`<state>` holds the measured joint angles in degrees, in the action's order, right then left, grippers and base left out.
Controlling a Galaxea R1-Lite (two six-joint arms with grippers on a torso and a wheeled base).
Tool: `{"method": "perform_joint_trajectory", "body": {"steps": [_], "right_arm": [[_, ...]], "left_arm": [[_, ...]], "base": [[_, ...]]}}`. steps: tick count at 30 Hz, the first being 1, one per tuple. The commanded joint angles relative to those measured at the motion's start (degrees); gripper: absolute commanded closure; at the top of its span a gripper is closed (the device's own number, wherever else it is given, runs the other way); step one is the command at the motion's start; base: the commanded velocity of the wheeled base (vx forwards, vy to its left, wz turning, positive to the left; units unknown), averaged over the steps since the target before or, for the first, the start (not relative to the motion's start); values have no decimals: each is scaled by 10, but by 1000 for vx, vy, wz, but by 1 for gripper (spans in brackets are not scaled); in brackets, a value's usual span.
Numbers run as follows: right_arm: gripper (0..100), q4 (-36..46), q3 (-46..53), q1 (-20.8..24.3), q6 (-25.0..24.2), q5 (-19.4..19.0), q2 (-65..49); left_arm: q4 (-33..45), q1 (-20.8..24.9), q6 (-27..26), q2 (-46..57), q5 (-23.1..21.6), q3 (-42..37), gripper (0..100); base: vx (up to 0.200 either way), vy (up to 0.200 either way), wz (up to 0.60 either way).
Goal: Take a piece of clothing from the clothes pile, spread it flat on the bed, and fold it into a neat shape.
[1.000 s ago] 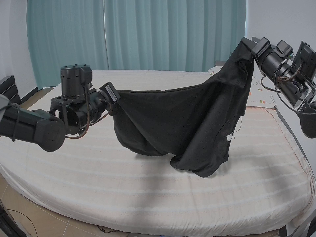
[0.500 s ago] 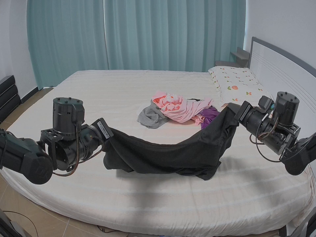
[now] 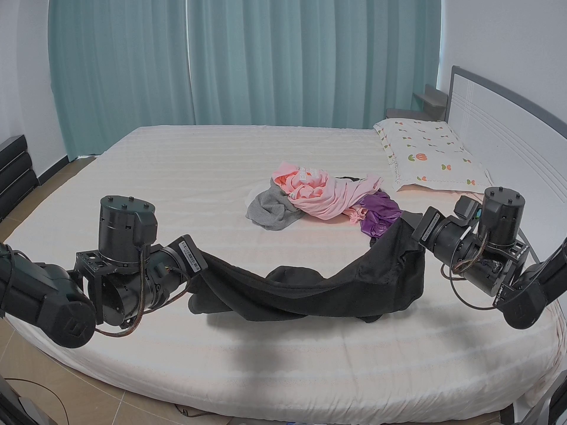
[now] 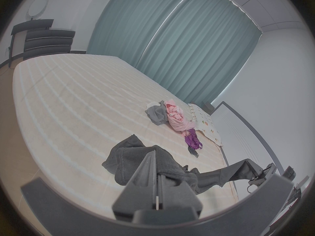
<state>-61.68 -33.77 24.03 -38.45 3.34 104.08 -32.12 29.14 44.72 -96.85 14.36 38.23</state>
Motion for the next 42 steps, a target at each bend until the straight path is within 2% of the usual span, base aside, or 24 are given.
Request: {"method": "perform_joint_trajectory", "body": {"steps": [1,25,32,42], "right_arm": [[100,0,8,1,0,0,-9],[100,5,31,1,0,0,-37],[100,5,29,1,0,1,-39],[100,6,17,1,0,1,-42]], "left_arm": [[0,4,1,-3,1,-3,100],[-1,11,3,1,1,-13,100],[-1,10,21,2,0,-7,100],[-1,7,21,-1,0,-3,100]], "base": [[-200,0,0],[0,0,0],[0,200,0],[0,200,0]]}}
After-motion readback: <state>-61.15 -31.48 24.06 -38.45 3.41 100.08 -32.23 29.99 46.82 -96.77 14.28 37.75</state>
